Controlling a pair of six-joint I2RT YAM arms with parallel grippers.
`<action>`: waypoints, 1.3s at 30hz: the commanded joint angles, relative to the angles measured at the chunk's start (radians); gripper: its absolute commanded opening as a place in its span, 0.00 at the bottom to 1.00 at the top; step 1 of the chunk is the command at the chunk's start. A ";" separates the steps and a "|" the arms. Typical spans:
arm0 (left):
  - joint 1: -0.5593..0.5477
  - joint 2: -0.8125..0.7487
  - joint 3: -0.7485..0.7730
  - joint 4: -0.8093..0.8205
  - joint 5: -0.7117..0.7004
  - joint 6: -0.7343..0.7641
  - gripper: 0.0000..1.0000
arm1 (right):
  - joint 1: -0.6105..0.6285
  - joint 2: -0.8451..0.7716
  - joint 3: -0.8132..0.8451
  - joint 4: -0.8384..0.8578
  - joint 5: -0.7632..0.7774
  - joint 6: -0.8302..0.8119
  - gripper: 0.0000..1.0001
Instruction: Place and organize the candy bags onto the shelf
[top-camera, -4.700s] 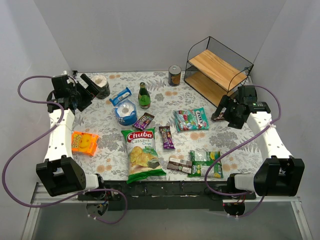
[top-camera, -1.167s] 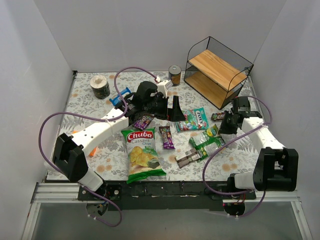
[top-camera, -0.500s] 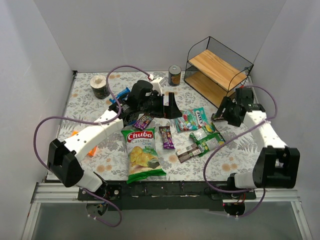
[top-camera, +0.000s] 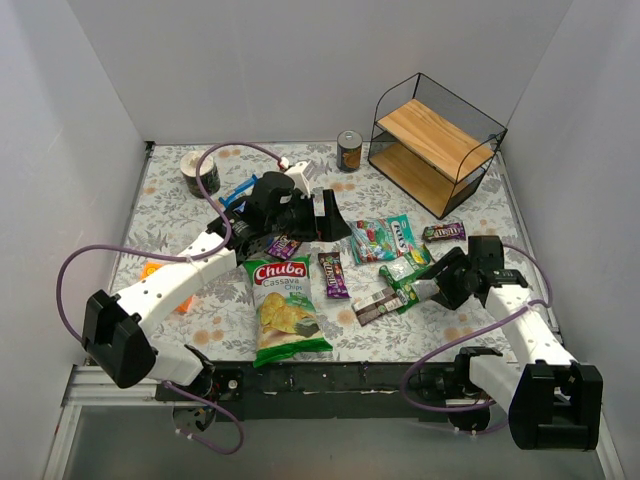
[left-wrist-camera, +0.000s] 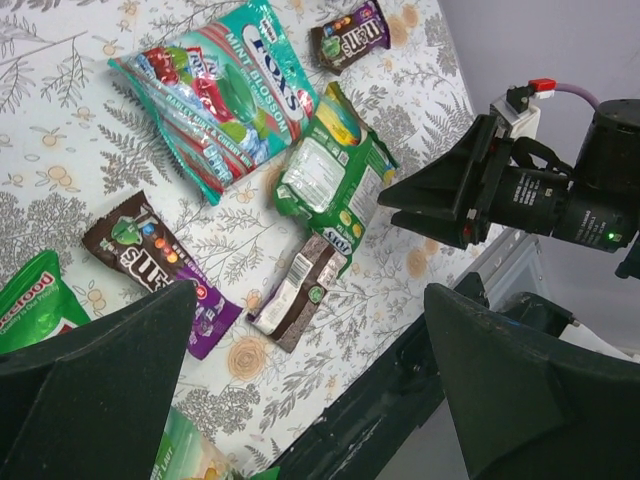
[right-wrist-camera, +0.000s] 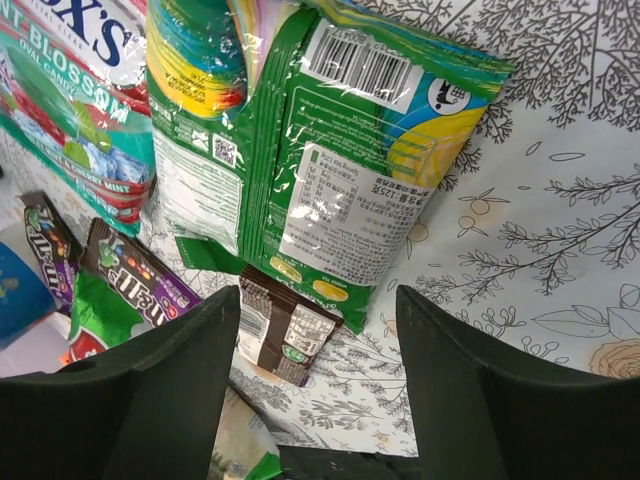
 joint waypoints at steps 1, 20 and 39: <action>0.003 -0.060 -0.038 0.025 -0.013 -0.025 0.98 | -0.004 -0.015 -0.046 0.051 0.030 0.131 0.70; 0.005 -0.043 -0.064 0.028 -0.010 -0.064 0.98 | -0.004 -0.060 -0.352 0.374 0.170 0.204 0.56; 0.019 -0.046 -0.058 -0.006 -0.080 -0.079 0.98 | -0.007 -0.084 -0.187 0.213 0.239 0.019 0.01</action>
